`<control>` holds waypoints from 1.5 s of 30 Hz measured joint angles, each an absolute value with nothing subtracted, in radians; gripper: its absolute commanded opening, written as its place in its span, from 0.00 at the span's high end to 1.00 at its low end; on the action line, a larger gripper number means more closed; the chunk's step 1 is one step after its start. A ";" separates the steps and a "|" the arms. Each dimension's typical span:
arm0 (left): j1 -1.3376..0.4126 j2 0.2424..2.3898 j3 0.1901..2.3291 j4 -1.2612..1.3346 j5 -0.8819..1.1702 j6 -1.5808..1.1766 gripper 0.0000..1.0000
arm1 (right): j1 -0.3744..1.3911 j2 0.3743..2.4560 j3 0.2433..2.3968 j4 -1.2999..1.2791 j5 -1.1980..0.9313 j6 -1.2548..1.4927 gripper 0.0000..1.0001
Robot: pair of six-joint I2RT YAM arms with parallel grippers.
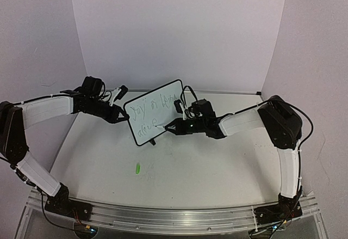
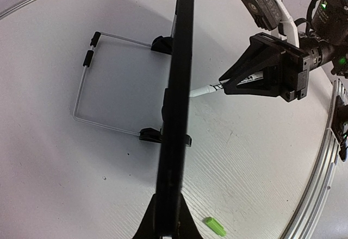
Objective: Write a sentence on the whiteboard
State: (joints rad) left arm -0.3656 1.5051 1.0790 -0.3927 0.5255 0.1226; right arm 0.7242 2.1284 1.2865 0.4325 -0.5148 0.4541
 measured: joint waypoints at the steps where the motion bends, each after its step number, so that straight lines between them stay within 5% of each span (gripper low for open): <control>1: -0.366 1.505 1.079 -0.393 0.525 0.123 1.00 | 0.724 2.128 1.287 0.431 -0.512 0.454 1.00; 45: -0.366 1.506 1.079 -0.393 0.525 0.123 1.00 | 0.715 2.063 1.227 0.471 -0.410 0.449 1.00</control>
